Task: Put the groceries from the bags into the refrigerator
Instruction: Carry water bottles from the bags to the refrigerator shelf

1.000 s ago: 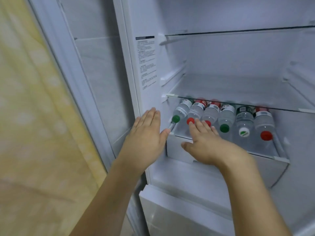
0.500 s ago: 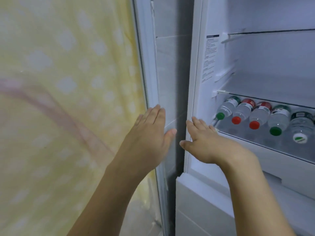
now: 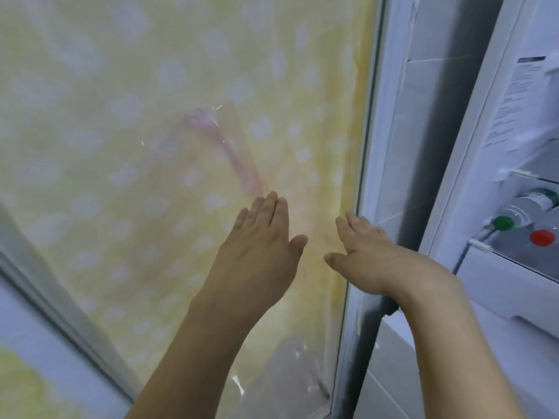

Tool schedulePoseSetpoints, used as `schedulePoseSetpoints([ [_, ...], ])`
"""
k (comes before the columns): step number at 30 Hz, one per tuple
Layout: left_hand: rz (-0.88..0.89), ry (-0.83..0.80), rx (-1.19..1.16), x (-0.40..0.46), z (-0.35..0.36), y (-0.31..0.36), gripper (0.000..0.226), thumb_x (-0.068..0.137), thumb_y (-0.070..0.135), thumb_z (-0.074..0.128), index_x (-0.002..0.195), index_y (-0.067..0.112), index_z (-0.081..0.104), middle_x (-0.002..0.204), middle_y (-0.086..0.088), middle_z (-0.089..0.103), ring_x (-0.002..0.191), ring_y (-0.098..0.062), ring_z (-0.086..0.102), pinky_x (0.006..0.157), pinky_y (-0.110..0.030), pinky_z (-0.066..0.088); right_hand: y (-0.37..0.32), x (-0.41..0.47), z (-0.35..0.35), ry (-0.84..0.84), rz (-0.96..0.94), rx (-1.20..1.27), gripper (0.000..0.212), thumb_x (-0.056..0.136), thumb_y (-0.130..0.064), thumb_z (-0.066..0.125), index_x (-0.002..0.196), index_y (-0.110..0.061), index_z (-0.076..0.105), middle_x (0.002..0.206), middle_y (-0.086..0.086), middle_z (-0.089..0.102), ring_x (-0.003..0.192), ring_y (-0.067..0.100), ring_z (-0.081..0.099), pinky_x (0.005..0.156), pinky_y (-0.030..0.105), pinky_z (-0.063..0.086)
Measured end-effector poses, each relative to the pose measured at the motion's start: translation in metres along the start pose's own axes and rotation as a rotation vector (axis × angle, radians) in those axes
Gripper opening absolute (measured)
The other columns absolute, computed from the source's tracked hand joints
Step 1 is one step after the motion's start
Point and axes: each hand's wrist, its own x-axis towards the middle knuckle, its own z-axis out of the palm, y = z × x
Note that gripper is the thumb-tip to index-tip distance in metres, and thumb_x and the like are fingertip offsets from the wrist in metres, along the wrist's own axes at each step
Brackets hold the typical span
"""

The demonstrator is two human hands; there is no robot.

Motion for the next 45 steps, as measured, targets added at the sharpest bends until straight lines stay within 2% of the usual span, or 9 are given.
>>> schedulePoseSetpoints([
  [13,-0.433,-0.014,0.109,-0.088,-0.03,-0.075,0.067,0.106,0.047,0.021,0.157,0.014,-0.007,0.166,-0.003,-0.014,0.153,-0.017,-0.011,0.122,-0.033,-0.006,-0.109,0.006,0.03,-0.134,-0.425,-0.035,0.067,0.106,-0.038,0.029,0.156,-0.016,-0.01,0.162,-0.001,-0.021,0.149,0.015,-0.016,0.118,0.03,-0.008],
  [20,-0.598,0.059,0.162,-0.136,-0.044,-0.104,0.068,0.105,0.045,0.028,0.158,0.011,0.003,0.167,-0.005,0.0,0.153,-0.019,-0.001,0.124,-0.035,0.001,-0.163,0.0,0.051,-0.21,-0.623,-0.081,0.067,0.106,-0.039,0.027,0.156,-0.016,-0.01,0.162,-0.001,-0.021,0.149,0.014,-0.017,0.119,0.03,-0.009],
  [25,-0.726,0.115,0.184,-0.183,-0.058,-0.13,0.067,0.105,0.044,0.03,0.158,0.01,0.006,0.166,-0.007,0.003,0.153,-0.021,0.002,0.123,-0.036,0.003,-0.215,-0.015,0.068,-0.247,-0.755,-0.101,0.066,0.106,-0.039,0.028,0.156,-0.017,-0.009,0.162,-0.002,-0.02,0.149,0.012,-0.016,0.118,0.029,-0.009],
  [36,-1.061,0.18,0.249,-0.327,-0.104,-0.193,0.069,0.104,0.046,0.03,0.158,0.011,0.005,0.167,-0.006,0.001,0.153,-0.02,0.0,0.122,-0.035,0.0,-0.366,-0.088,0.12,-0.285,-1.093,-0.204,0.067,0.105,-0.038,0.03,0.156,-0.013,-0.005,0.163,0.003,-0.014,0.151,0.017,-0.01,0.12,0.033,-0.004],
  [45,-1.303,0.212,0.298,-0.455,-0.133,-0.221,0.067,0.105,0.044,0.03,0.158,0.012,0.005,0.167,-0.004,0.001,0.153,-0.017,0.0,0.122,-0.033,0.0,-0.468,-0.175,0.169,-0.381,-1.308,-0.193,0.065,0.106,-0.036,0.03,0.156,-0.014,-0.005,0.163,0.001,-0.015,0.15,0.017,-0.011,0.119,0.032,-0.005],
])
